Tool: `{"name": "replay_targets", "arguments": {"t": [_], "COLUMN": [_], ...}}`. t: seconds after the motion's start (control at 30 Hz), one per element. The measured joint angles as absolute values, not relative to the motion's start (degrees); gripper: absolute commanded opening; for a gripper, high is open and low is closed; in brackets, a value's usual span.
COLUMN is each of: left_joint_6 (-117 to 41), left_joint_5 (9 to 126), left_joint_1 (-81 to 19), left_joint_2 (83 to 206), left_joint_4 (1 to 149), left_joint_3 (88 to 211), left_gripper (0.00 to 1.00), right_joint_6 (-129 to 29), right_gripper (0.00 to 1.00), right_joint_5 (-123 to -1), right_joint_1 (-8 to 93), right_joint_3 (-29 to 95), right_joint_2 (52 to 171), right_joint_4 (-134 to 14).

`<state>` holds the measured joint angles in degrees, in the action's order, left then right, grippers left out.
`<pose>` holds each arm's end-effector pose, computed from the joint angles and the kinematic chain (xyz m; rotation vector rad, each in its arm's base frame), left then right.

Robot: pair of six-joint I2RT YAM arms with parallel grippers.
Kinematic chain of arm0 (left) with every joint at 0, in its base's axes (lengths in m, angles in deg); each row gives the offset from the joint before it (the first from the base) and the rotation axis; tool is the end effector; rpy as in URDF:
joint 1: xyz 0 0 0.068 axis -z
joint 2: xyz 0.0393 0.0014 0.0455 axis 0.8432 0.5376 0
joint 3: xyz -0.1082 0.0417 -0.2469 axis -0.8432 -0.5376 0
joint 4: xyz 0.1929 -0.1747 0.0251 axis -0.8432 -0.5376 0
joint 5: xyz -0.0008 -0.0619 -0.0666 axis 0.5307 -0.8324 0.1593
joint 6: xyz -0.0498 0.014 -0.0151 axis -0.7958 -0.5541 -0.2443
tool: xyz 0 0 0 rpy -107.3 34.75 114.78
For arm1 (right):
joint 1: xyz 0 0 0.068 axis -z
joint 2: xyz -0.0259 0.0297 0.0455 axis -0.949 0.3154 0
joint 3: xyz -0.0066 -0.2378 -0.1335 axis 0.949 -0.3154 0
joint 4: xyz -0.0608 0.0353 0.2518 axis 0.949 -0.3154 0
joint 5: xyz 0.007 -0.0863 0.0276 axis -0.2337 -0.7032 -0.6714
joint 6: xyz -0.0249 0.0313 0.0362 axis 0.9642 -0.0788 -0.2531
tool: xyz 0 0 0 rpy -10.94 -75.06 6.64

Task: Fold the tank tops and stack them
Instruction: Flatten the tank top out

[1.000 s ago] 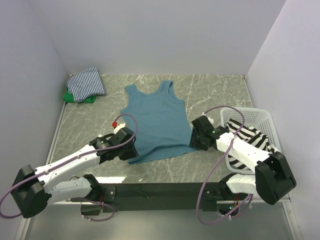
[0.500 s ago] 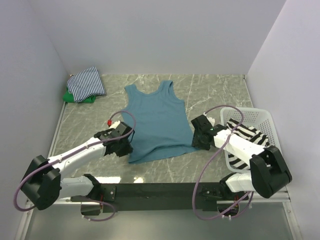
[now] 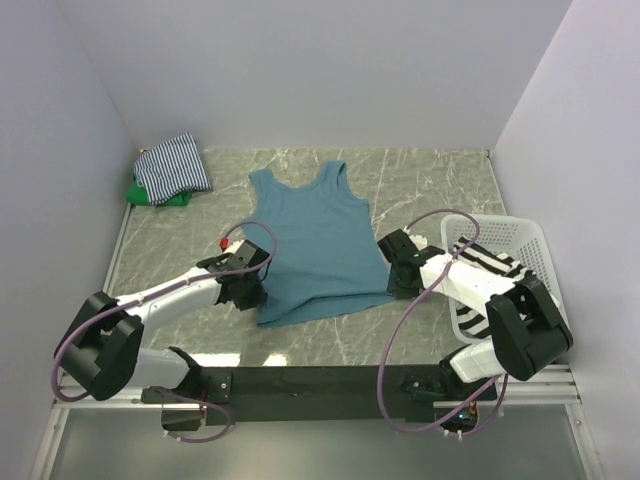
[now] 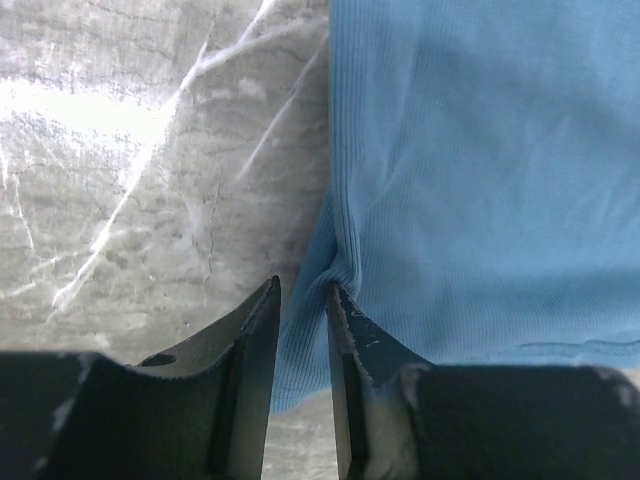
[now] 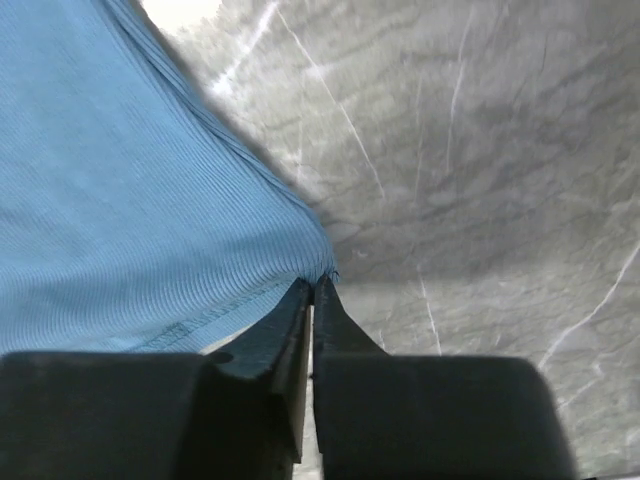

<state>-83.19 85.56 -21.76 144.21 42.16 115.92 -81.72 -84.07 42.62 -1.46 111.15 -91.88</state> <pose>0.1876 -0.1276 0.1712 -0.5432 2.6768 -0.2380 0.2119 0.1078 0.1606 0.2820 2.7363 -0.0435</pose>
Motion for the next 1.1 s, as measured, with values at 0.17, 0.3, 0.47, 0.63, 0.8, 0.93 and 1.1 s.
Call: {"name": "replay_targets", "arguments": {"t": [0.17, 0.3, 0.47, 0.63, 0.8, 0.93, 1.1], "left_joint_6": [-82.78, -82.71, -82.51, -81.55, -80.76, -79.69, -77.88], "left_joint_5": [85.56, 85.56, 85.50, 84.88, 84.25, 82.85, 82.44], "left_joint_1": [-22.19, -22.41, -22.96, -23.77, -24.47, -24.58, -24.58], "left_joint_2": [146.46, 147.44, 147.68, 147.68, 146.22, 143.84, 137.70], "left_joint_4": [42.93, 43.61, 44.31, 45.03, 45.05, 44.24, 42.19], "left_joint_3": [115.74, 115.72, 115.72, 115.72, 114.80, 113.89, 114.19], "left_gripper": [0.30, 0.28, 0.15, 0.01, 0.06, 0.34, 0.51], "right_joint_6": [-81.63, -81.65, -81.70, -81.87, -82.11, -82.46, -81.85], "right_gripper": [0.00, 0.00, 0.00, 0.00, 0.13, 0.35, 0.40], "right_joint_5": [-84.68, -85.01, -85.03, -85.06, -84.84, -83.96, -84.31], "right_joint_1": [42.62, 42.62, 42.64, 42.82, 43.82, 43.91, 41.79], "right_joint_3": [-0.06, 0.68, 1.66, 2.12, 1.42, -0.22, -0.44], "right_joint_2": [110.64, 107.52, 102.32, 99.85, 100.33, 100.70, 99.69], "right_joint_4": [-92.71, -94.66, -97.24, -98.79, -98.81, -98.90, -99.01]}}
